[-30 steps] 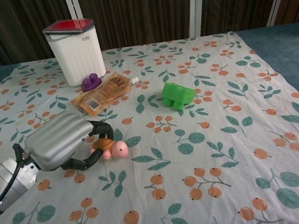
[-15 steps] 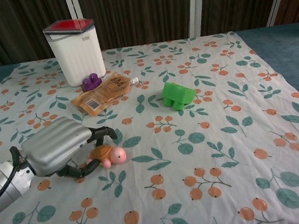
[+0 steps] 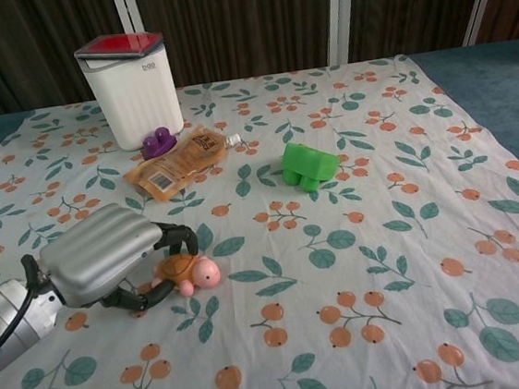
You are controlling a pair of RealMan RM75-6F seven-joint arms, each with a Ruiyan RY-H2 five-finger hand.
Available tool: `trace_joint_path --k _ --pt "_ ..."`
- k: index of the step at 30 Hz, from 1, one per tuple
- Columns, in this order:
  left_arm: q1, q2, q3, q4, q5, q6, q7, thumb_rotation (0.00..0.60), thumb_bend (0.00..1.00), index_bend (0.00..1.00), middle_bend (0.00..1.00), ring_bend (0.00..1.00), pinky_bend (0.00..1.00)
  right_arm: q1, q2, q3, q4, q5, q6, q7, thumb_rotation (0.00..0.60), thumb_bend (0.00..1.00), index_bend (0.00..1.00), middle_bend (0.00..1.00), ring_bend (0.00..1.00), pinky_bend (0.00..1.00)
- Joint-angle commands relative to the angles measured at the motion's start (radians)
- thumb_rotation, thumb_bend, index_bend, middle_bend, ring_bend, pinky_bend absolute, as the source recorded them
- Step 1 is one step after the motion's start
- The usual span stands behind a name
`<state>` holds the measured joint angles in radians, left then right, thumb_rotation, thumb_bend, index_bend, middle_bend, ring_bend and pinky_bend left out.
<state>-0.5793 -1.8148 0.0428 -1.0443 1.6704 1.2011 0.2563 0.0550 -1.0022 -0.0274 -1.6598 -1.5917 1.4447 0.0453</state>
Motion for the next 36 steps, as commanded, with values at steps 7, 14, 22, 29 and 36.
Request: trace_joint_path --k 7,14,22,29,36 --pt "0.001 -0.071 0.012 0.152 0.072 0.116 -0.073 0.6 0.43 0.87 0.96 1.0 1.0 0.0 0.0 0.0 0.0 0.001 -0.003 -0.001 0.6 0.21 0.0 0.0 0.0 0.0" --pt "0.005 -0.088 0.013 0.184 0.081 0.147 -0.101 0.6 0.42 0.84 0.91 1.0 1.0 0.0 0.0 -0.001 -0.001 0.0 -0.003 -0.003 0.6 0.21 0.0 0.0 0.0 0.0" --pt "0.015 -0.044 0.006 0.1 0.034 0.086 -0.064 0.6 0.37 0.01 0.26 1.0 1.0 -0.001 0.001 -0.002 -0.001 -0.003 0.0 0.0 0.6 0.21 0.0 0.0 0.0 0.0" --pt "0.031 0.027 0.014 -0.045 0.006 0.047 0.021 0.6 0.33 0.0 0.07 1.0 1.0 -0.005 0.002 -0.008 -0.003 -0.018 0.008 -0.002 0.6 0.21 0.0 0.0 0.0 0.0" --pt "0.103 0.201 0.042 -0.279 0.033 0.164 0.138 0.6 0.33 0.0 0.05 0.76 0.96 -0.007 0.004 -0.012 -0.001 -0.03 0.014 0.003 0.6 0.21 0.0 0.0 0.0 0.0"
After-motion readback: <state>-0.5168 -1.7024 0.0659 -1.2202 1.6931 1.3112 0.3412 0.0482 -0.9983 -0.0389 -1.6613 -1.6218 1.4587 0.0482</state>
